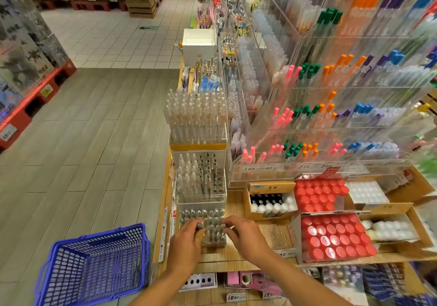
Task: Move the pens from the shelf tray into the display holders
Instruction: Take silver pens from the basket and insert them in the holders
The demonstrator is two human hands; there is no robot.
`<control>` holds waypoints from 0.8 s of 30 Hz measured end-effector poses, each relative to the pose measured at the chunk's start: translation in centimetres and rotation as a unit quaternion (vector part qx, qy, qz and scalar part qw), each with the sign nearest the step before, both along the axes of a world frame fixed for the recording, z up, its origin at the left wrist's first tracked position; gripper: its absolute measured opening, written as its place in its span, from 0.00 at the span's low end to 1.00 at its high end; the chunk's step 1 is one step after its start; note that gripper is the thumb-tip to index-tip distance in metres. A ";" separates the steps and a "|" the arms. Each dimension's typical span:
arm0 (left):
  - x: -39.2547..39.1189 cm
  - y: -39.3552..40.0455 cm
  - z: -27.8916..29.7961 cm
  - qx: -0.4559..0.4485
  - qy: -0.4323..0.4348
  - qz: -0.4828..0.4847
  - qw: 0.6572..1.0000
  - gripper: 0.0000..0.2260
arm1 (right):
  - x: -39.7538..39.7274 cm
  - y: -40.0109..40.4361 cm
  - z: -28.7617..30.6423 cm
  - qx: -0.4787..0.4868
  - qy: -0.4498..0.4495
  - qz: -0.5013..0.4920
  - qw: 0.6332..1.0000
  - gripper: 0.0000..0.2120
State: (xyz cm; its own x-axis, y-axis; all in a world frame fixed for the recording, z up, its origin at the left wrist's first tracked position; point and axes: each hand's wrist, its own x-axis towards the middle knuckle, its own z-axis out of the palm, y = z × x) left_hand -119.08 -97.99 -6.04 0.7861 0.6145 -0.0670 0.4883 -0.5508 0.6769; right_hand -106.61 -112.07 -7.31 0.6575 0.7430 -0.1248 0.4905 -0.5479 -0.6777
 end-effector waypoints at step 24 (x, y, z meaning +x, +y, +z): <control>1.3 -0.4 -1.4 -0.095 0.034 0.078 0.992 0.06 | 0.6 -0.2 0.1 -0.007 0.014 0.004 1.000 0.10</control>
State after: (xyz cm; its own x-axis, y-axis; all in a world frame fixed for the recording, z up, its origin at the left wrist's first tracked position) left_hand -117.74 -98.35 -7.40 0.6723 0.6994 -0.2426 0.6058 -0.3315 0.7232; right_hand -106.05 -112.30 -7.24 0.6472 0.7465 -0.1547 0.4756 -0.5540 -0.6833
